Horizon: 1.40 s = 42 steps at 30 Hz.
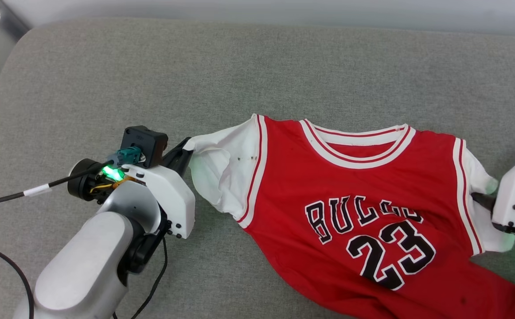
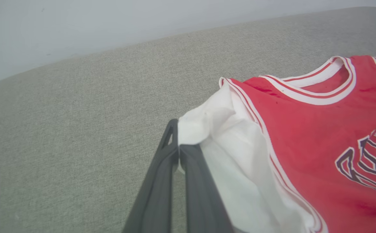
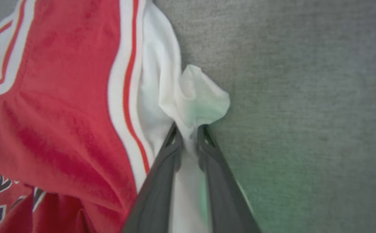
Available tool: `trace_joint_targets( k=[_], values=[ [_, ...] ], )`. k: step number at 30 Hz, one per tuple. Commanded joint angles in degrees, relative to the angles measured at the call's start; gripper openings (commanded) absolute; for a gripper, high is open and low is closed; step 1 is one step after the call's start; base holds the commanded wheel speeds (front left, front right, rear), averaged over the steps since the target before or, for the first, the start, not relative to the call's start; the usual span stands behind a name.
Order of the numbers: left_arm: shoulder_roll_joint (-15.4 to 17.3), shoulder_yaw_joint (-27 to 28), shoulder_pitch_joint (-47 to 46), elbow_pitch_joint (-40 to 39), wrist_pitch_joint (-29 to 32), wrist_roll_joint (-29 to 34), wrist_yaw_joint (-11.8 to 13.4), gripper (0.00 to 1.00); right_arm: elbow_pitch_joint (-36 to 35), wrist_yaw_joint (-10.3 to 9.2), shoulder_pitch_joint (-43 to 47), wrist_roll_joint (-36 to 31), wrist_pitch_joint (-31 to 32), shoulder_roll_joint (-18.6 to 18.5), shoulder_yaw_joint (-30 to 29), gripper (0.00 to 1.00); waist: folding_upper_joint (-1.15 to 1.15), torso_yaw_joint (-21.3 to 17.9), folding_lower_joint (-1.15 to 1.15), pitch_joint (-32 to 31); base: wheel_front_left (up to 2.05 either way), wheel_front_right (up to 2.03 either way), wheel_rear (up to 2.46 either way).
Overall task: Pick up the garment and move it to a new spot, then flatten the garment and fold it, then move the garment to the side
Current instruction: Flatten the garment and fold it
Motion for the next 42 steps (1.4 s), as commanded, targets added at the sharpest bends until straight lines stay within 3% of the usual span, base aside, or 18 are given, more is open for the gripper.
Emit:
trace_joint_targets(
  k=[1,8,17,26,34,42],
  values=[
    [0.0,0.1,-0.3,-0.1,-0.2,0.2,-0.1,0.00,2.1,-0.01,1.9,0.5,1.3,2.5,2.3,0.00,0.00,-0.2,0.00,0.0,0.00,0.00,0.00],
    [1.5,1.6,-1.3,-0.2,-2.4,0.9,0.8,0.00,-3.5,-0.01,-2.6,0.1,-3.1,-2.1,5.2,0.00,0.00,-1.4,0.00,-0.8,0.00,0.00,0.00],
    [2.8,5.7,-6.9,0.3,-5.6,1.8,2.7,0.00,-10.2,-0.02,-8.1,-2.8,-9.1,-6.9,8.4,0.00,0.00,-3.7,0.00,-7.0,0.00,0.00,0.00],
    [2.0,10.0,-20.6,8.0,-6.8,0.5,0.9,0.00,-10.6,-0.02,-19.9,-3.4,-12.5,-10.2,12.0,0.00,0.00,-6.3,0.00,-9.6,0.00,0.00,0.00],
    [1.0,11.8,-34.6,19.7,-9.4,1.0,-1.3,0.00,-7.0,-0.03,-33.4,-3.8,-17.8,-12.0,16.3,0.00,0.00,-8.1,0.00,-6.7,0.00,0.00,0.00],
    [2.0,12.6,-48.0,27.8,-12.4,2.8,-2.8,0.00,-2.3,-0.04,-47.0,-4.7,-25.0,-11.7,18.9,0.00,0.00,-9.5,0.00,1.0,0.00,0.00,0.00]
  ],
)
